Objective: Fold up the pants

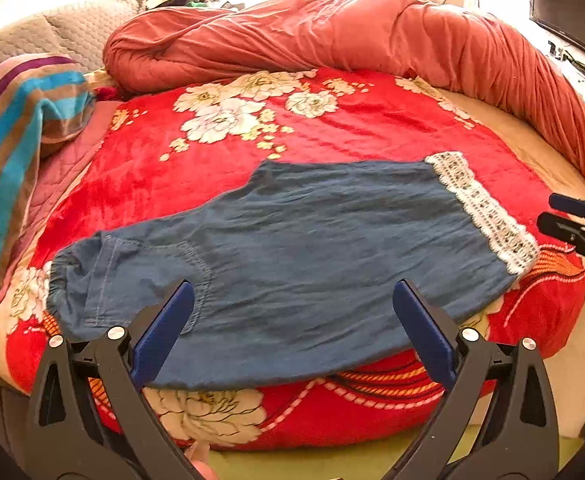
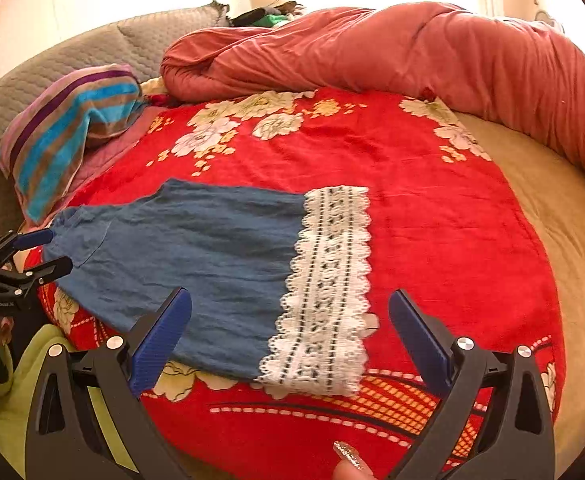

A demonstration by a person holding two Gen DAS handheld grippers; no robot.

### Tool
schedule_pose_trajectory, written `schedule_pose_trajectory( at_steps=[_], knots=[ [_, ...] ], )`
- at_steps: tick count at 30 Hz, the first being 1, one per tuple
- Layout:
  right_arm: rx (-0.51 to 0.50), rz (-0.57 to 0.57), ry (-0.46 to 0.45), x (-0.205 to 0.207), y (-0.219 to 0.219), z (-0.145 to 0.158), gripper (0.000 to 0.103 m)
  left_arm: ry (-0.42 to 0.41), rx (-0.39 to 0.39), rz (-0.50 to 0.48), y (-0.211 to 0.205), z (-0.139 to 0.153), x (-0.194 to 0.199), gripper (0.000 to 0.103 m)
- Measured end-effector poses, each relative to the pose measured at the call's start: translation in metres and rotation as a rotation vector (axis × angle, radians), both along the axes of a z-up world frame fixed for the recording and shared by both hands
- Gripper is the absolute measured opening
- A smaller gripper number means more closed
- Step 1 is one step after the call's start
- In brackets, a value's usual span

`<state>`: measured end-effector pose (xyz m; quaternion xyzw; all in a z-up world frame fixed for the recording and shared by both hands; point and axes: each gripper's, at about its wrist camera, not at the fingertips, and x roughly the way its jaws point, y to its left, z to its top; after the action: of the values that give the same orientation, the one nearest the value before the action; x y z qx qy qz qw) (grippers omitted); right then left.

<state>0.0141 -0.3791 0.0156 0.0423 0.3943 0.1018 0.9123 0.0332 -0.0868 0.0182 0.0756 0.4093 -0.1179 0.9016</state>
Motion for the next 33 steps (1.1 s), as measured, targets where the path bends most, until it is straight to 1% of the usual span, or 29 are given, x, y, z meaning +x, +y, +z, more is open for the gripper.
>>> schedule_pose_trajectory(
  at_steps=[8, 14, 20, 22, 24, 25, 29, 33],
  knots=[
    [-0.001, -0.04, 0.007, -0.006, -0.018, -0.006, 0.098, 0.032, -0.012, -0.07, -0.037, -0.001, 0.018, 0.093],
    [0.004, -0.05, 0.032, -0.01, -0.023, -0.015, 0.098, 0.023, 0.012, -0.146, -0.072, 0.002, 0.04, 0.093],
    [0.042, -0.048, 0.09, -0.009, -0.023, -0.03, 0.098, 0.019, 0.051, -0.219, -0.103, 0.005, 0.068, 0.093],
    [0.057, -0.043, 0.113, -0.008, -0.019, -0.037, 0.098, 0.015, 0.034, -0.238, -0.111, 0.006, 0.077, 0.093],
    [0.066, -0.039, 0.138, -0.007, -0.016, -0.044, 0.098, 0.019, -0.007, -0.256, -0.118, 0.006, 0.086, 0.093],
    [0.07, -0.037, 0.144, -0.006, -0.015, -0.047, 0.098, 0.029, -0.017, -0.264, -0.122, 0.003, 0.092, 0.093],
    [0.099, -0.046, 0.168, -0.002, -0.015, -0.057, 0.098, 0.047, 0.009, -0.286, -0.14, -0.007, 0.113, 0.093],
    [0.157, -0.06, 0.185, 0.001, -0.019, -0.063, 0.098, 0.082, 0.02, -0.322, -0.154, -0.019, 0.131, 0.093]
  ],
)
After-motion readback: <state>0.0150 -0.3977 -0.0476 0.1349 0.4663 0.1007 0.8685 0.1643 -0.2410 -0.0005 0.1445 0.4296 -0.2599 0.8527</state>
